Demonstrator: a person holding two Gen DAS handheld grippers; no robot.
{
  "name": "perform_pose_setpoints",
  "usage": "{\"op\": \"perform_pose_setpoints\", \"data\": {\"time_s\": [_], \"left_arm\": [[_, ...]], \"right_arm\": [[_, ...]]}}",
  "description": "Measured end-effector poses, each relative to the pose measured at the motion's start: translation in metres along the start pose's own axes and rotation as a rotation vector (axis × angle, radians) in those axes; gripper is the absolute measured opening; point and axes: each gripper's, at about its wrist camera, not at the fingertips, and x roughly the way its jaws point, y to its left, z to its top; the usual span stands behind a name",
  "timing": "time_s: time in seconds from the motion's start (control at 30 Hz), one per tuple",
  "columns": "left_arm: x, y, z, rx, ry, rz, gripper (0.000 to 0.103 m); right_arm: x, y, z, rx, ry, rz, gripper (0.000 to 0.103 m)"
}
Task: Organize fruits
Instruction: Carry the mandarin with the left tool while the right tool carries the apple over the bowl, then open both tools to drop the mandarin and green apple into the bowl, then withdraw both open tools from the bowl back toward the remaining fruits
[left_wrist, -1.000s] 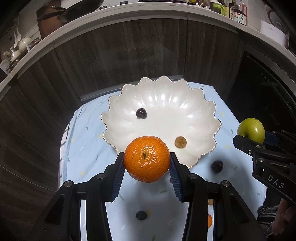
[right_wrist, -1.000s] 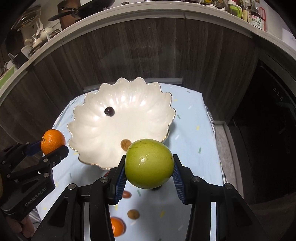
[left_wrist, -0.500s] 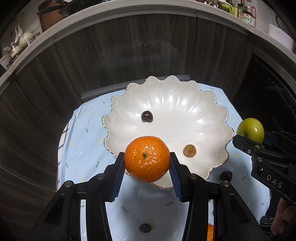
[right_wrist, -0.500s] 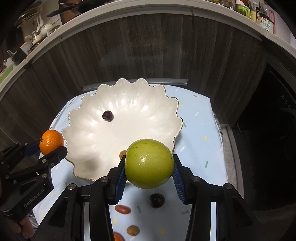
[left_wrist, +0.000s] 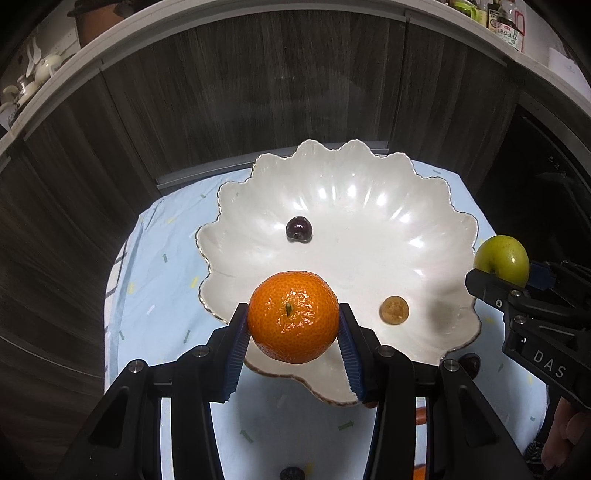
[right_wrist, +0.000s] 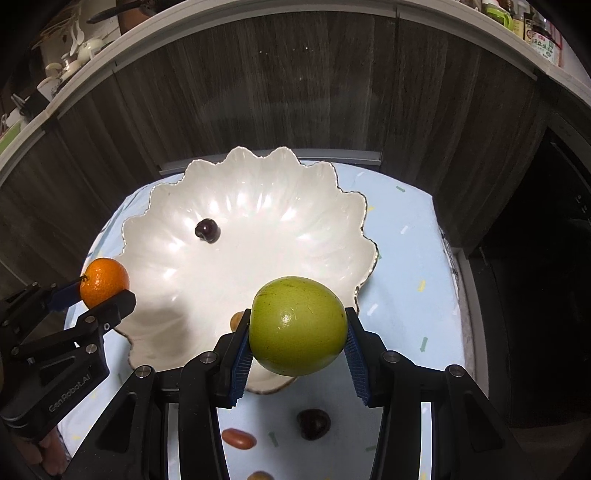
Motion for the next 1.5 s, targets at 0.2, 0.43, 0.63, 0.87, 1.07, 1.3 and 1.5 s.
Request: {"op": "perform_pose_setpoints", "data": {"time_s": [0.2,0.43,0.63,0.87,1.07,1.3,1.5], "left_arm": [[0.009,0.002,0.0,-0.004,0.013,-0.002,0.046],[0.016,0.005,0.003,-0.014,0.022,-0.011,0.046],[0.019,0.006,0.002,-0.022,0.037,-0.012,0.047],[0.013,0.009,0.002,-0.034,0.01,0.007,0.071],[0.003,0.011,0.005,-0.045,-0.018,0.034,0.086],[-0.011,0.015,0.005,-0.055,-0.049,0.05,0.096],[-0.023,0.016,0.003,-0.059,-0.062,0.052,0.096]], "right_arm": [[0.01,0.0,0.001,0.002,0.013,0.003,0.046],[0.018,0.0,0.003,0.01,0.023,0.001,0.046],[0.02,0.0,0.003,0.012,0.025,-0.017,0.047],[0.009,0.002,0.006,-0.001,-0.032,-0.068,0.075],[0.0,0.002,0.012,-0.003,-0.057,-0.093,0.082],[-0.011,0.002,0.012,0.007,-0.067,-0.113,0.086],[-0.024,0.004,0.009,0.011,-0.09,-0.107,0.086]]}}
